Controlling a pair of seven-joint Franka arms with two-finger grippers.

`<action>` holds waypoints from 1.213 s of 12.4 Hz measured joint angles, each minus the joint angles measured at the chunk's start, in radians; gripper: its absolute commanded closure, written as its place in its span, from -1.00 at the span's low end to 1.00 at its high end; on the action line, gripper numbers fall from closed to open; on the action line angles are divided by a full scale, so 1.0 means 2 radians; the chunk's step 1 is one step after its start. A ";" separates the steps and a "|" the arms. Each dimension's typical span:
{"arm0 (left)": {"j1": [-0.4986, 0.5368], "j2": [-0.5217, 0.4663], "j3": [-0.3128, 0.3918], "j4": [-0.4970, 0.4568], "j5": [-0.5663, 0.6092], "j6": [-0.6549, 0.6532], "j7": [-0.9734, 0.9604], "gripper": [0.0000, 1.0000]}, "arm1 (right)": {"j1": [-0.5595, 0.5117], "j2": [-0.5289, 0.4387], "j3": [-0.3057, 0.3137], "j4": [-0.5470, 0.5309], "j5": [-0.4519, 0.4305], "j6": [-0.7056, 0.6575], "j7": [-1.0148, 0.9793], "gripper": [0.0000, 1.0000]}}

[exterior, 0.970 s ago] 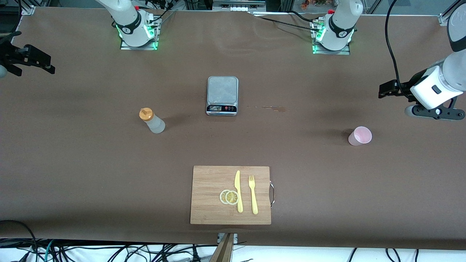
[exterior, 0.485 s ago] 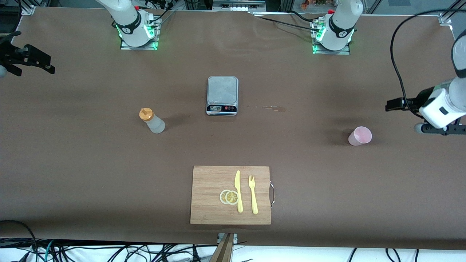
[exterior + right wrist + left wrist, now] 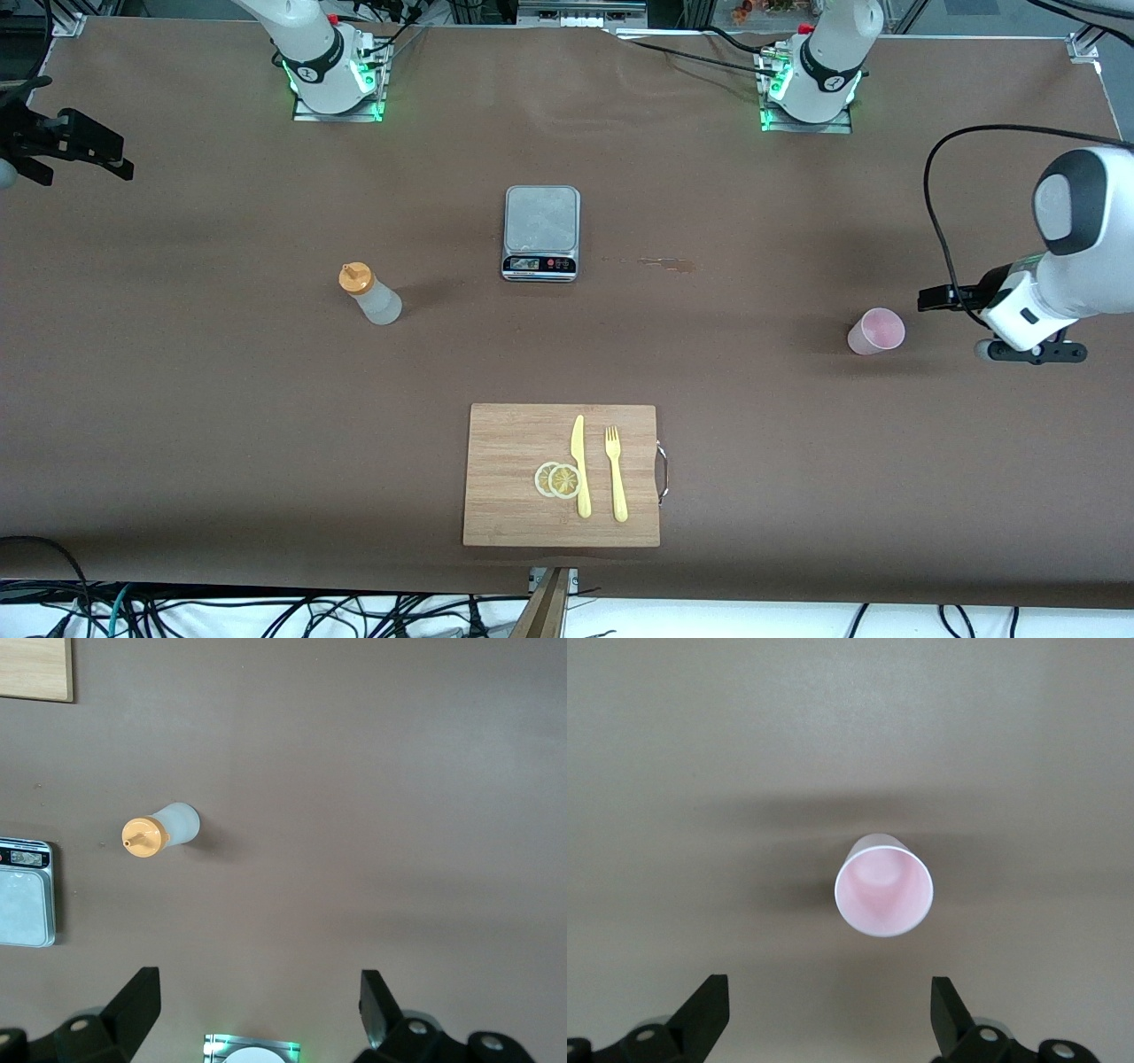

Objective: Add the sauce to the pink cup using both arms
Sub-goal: 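Lower the left gripper onto the pink cup and grasp it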

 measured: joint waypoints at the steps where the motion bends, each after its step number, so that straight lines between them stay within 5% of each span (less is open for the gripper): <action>1: 0.001 0.000 0.000 -0.024 0.000 0.032 0.003 -0.98 | 0.000 0.000 0.000 0.000 0.000 0.000 0.000 -1.00; 7: 0.001 0.005 0.000 -0.123 0.000 0.169 0.011 -0.94 | 0.000 0.000 0.000 0.000 0.000 0.000 0.000 -1.00; 13: 0.001 0.031 0.000 -0.134 0.000 0.223 0.044 -0.85 | -0.001 0.000 0.000 0.000 0.000 0.000 0.000 -1.00; 15: 0.001 0.039 0.000 -0.138 0.000 0.239 0.046 -0.67 | -0.002 0.000 -0.001 0.000 0.000 0.000 0.000 -1.00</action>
